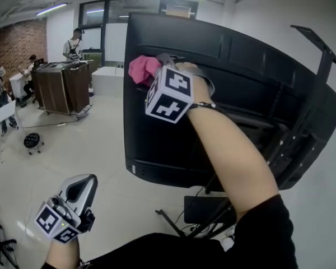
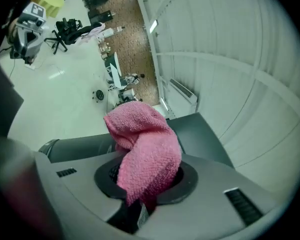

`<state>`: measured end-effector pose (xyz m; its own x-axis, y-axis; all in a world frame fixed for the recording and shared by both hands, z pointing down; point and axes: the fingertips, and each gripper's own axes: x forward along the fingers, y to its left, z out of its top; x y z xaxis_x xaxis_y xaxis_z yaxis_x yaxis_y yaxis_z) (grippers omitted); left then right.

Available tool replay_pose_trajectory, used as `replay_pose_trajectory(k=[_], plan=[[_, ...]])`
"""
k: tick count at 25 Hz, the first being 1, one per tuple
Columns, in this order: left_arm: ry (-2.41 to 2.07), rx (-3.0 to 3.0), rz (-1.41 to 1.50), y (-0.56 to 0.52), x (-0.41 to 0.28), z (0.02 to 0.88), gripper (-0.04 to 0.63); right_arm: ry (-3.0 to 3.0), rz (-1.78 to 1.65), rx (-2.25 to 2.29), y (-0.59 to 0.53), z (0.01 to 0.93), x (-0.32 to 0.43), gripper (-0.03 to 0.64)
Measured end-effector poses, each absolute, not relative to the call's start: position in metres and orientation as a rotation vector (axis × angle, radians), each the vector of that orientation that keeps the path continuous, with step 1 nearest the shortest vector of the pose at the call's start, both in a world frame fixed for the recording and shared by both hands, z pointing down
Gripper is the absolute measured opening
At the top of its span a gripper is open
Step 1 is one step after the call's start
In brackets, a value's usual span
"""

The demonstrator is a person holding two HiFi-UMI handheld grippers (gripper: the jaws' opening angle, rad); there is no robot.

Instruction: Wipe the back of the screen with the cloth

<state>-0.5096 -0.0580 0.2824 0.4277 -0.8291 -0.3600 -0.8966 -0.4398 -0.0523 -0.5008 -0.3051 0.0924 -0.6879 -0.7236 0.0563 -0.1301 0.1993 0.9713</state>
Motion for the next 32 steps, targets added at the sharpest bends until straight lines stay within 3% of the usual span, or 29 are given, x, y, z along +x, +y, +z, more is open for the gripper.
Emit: replay_pose_trajectory(k=[5, 12, 15, 17, 22, 25, 32], plan=[[1.538, -2.442, 0.437, -0.042, -0.518, 0.289, -0.003, -1.897, -1.457, 0.876, -0.329, 0.089, -0.454, 0.098], [1.442, -2.496, 0.425, -0.048, -0.487, 0.283, -0.003, -1.758, -1.239, 1.141, -0.387, 0.077, -0.219, 0.098], [1.453, -2.499, 0.412, -0.05, -0.487, 0.287, -0.003, -1.685, -1.175, 1.285, -0.394, 0.071, -0.165, 0.098], [1.498, -2.482, 0.406, -0.052, -0.499, 0.291, -0.003, -1.766, -1.242, 1.274, -0.369, 0.071, -0.2, 0.098], [1.722, -2.357, 0.419, -0.043, -0.566, 0.305, -0.003, -2.005, -1.521, 0.744, -0.282, 0.168, -0.434, 0.098], [1.811, -2.305, 0.436, -0.021, -0.591, 0.314, -0.003, -1.867, -1.581, 0.66, -0.285, 0.224, -0.517, 0.098], [1.789, -2.325, 0.473, -0.014, -0.591, 0.318, -0.003, -1.628, -1.53, 0.801, -0.331, 0.229, -0.45, 0.098]])
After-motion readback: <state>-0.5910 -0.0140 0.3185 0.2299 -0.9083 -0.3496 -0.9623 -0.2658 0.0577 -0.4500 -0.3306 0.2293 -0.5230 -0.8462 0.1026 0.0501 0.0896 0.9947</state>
